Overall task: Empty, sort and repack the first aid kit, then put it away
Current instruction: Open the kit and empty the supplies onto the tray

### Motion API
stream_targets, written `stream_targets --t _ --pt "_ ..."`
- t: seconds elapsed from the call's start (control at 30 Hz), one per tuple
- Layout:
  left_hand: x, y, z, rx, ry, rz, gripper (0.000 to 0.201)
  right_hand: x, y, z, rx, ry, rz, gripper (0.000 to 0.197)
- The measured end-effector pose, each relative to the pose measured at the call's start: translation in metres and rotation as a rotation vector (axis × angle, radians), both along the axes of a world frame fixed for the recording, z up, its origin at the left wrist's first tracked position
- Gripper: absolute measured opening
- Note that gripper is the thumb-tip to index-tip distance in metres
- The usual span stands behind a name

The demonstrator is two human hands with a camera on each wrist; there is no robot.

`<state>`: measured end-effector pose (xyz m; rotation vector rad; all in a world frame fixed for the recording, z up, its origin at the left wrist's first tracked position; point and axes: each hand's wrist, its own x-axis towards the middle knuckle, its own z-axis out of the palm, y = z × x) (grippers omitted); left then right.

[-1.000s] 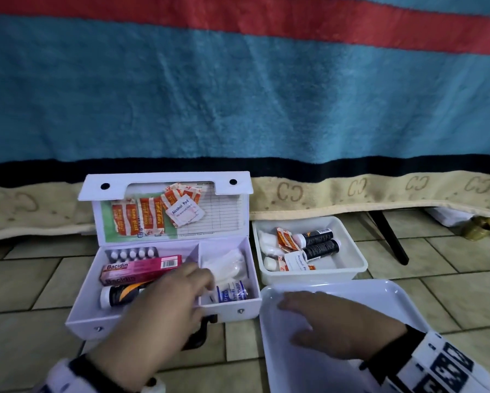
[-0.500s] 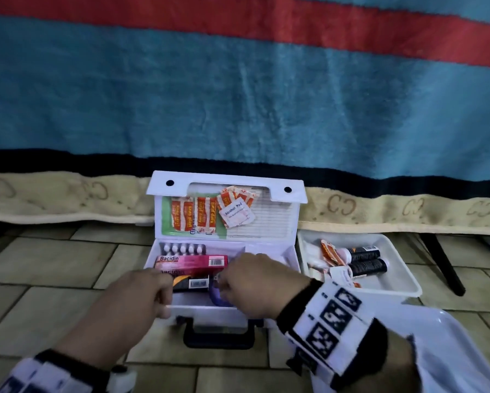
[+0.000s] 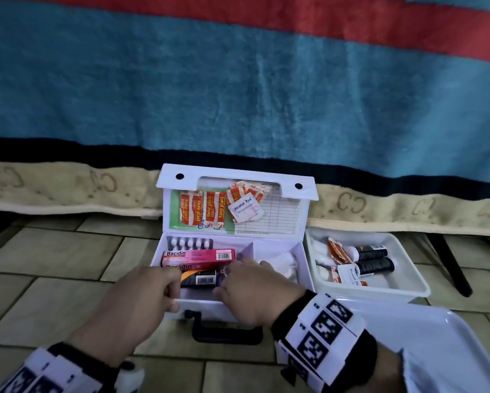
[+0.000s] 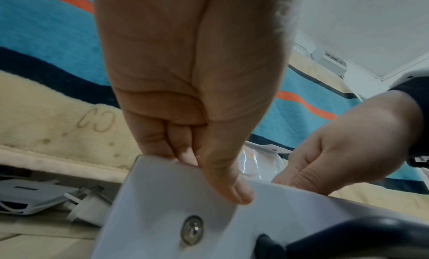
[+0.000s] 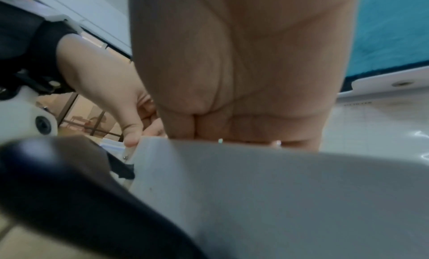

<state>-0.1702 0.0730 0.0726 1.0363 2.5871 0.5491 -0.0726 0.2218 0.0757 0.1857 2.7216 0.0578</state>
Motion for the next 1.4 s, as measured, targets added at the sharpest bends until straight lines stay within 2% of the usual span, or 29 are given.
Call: stream_targets --t 0.13,0.2,0.3,0.43,0.57,0.63,0.7,0.8,0.93,1.03,1.17,1.27,1.33,1.4 --pt "-0.002 0.000 -0.002 0.013 -0.001 0.006 0.029 0.002 0.001 0.008 -0.064 -0.142 -0.038 0.035" --pt "-0.003 0.000 -0.003 0.015 -0.001 0.000 0.032 0.003 0.000 0.009 -0.173 -0.117 -0.120 0.036" --pt "-0.004 0.000 -0.003 0.007 -0.001 0.000 0.033 0.005 0.000 0.010 -0.353 0.076 -0.240 0.044" --pt "-0.004 -0.001 -0.003 0.018 -0.026 0.008 0.031 0.015 0.007 0.023 -0.694 0.405 -0.386 0.016" --pt "-0.003 0.000 -0.002 0.014 -0.032 0.014 0.031 0.047 0.025 0.051 -0.873 0.684 -0.504 0.035" --pt "-0.002 0.000 -0.001 0.018 -0.046 0.015 0.031 0.072 0.037 0.066 -0.938 0.741 -0.563 0.049" --pt "-0.002 0.000 0.000 0.023 -0.053 0.015 0.031 0.102 0.049 0.077 -0.885 0.723 -0.624 0.061" --pt "-0.002 0.001 0.002 0.009 -0.047 0.017 0.031 0.139 0.064 0.076 -0.579 0.583 -0.692 0.051" --pt "-0.003 0.001 0.002 0.002 -0.065 0.034 0.029 0.155 0.075 0.047 -0.337 0.265 -0.656 0.038" --pt "-0.003 0.001 0.002 -0.010 -0.066 0.036 0.028 0.153 0.077 0.018 -0.202 0.138 -0.580 0.039" --pt "-0.002 0.001 0.003 -0.002 -0.061 0.036 0.028 0.142 0.074 -0.004 -0.145 0.137 -0.468 0.041" --pt "-0.001 0.001 0.003 0.009 -0.053 0.031 0.030 0.137 0.070 -0.006 -0.169 0.106 -0.436 0.031" --pt "0.000 0.001 0.003 0.019 -0.056 0.035 0.030 0.135 0.065 0.000 -0.162 0.085 -0.431 0.013" --pt "0.001 0.000 0.002 0.029 -0.056 0.049 0.028 0.131 0.061 0.011 -0.129 0.158 -0.450 0.017"
